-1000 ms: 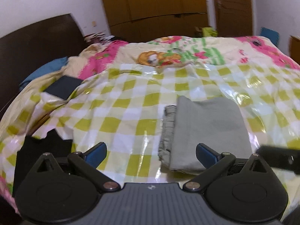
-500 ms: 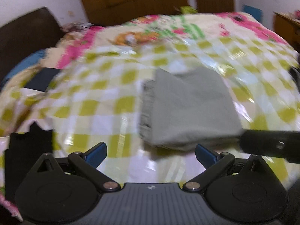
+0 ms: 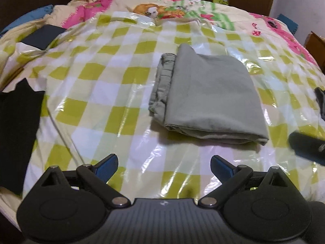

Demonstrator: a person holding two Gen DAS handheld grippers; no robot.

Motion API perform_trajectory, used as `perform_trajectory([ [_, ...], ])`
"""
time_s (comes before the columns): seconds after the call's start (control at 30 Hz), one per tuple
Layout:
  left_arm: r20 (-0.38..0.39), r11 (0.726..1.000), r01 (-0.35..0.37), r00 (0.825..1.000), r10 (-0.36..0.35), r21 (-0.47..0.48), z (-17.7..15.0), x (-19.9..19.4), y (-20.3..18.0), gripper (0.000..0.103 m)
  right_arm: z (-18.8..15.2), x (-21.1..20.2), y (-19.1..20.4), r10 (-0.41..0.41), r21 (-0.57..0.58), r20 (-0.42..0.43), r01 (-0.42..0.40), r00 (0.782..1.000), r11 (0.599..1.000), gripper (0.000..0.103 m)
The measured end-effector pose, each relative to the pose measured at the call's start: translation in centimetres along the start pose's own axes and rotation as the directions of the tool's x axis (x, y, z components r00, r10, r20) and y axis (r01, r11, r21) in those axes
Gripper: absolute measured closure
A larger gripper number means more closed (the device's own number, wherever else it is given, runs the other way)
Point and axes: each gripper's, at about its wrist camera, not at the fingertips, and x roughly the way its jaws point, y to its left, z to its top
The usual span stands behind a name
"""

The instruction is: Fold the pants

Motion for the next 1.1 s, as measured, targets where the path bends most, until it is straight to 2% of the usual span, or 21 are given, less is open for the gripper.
perform_trajectory([
  [0.2,0.036,1.000,0.011,0.999,-0.010,-0.015,0.1,-0.5,0.3,0.000,-0.9,1.1,0.8,0.012,-0.015,-0.059,-0.013,0.998,1.000,0.052],
  [0.5,-0.050,1.000,-0.016,0.999,0.017,0.013,-0.9,1.6,0.0,0.000,-1.8,2.1,0.6,0.007,-0.009,-0.107,-0.008,0.994,1.000,0.049],
  [0.63,-0.058,0.999,-0.023,0.998,0.025,0.034,-1.3,2.0,-0.4,0.000,-2.2,2.5,0.2,0.007,0.001,-0.122,-0.007,0.993,1.000,0.048],
  [1.1,-0.090,0.999,-0.027,0.996,0.029,0.019,-1.5,3.1,0.0,0.000,-3.0,3.1,-0.3,0.005,0.008,-0.154,-0.004,0.988,1.000,0.048],
])
